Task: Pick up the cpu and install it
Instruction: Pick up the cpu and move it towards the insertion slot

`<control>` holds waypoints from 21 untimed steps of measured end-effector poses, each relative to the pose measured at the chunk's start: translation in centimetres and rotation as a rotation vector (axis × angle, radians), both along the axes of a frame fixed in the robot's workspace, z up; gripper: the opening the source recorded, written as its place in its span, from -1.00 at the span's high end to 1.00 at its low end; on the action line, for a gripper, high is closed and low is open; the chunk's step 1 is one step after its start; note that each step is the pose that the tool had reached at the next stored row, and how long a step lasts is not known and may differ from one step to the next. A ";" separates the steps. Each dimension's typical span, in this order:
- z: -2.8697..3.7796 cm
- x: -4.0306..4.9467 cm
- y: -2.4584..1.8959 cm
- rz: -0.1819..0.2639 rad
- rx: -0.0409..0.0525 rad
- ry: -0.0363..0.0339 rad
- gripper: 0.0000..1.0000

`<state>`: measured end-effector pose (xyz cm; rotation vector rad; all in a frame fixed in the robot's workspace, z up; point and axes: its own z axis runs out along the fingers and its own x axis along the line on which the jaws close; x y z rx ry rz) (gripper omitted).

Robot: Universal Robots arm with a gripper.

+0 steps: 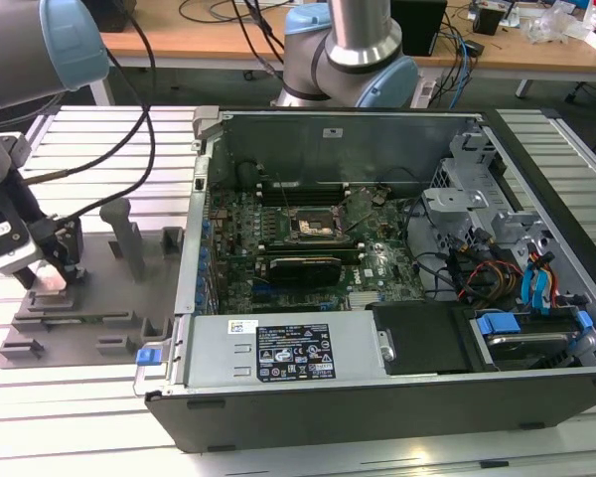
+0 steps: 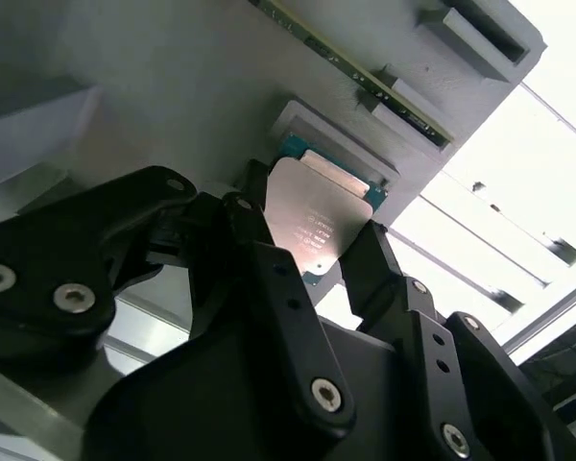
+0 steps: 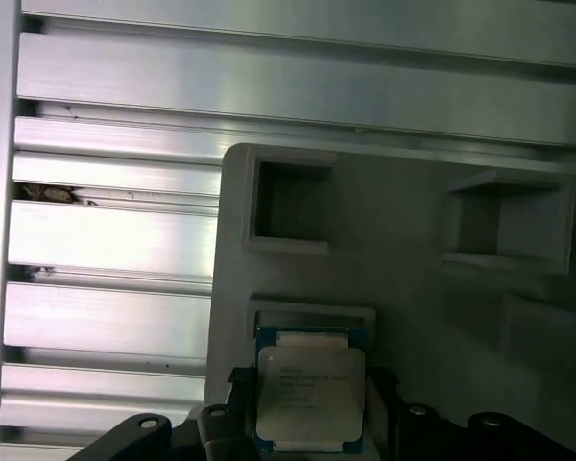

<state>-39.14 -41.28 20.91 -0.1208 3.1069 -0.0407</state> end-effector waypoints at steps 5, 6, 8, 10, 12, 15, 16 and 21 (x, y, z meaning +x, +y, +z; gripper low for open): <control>0.87 0.00 0.02 0.000 0.0000 0.0001 -0.10; 1.01 0.00 0.06 0.000 0.0001 0.0000 -0.10; 1.32 0.00 0.17 0.000 0.0000 0.0000 -0.10; 1.55 0.00 0.24 0.000 0.0000 0.0001 -0.10; 1.97 0.00 0.37 0.000 0.0000 0.0000 -0.10; 2.58 0.00 0.51 0.000 0.0000 0.0001 -0.09; 2.78 0.00 0.56 0.000 0.0000 0.0000 -0.09; 3.76 0.00 0.66 0.000 0.0000 0.0001 -0.09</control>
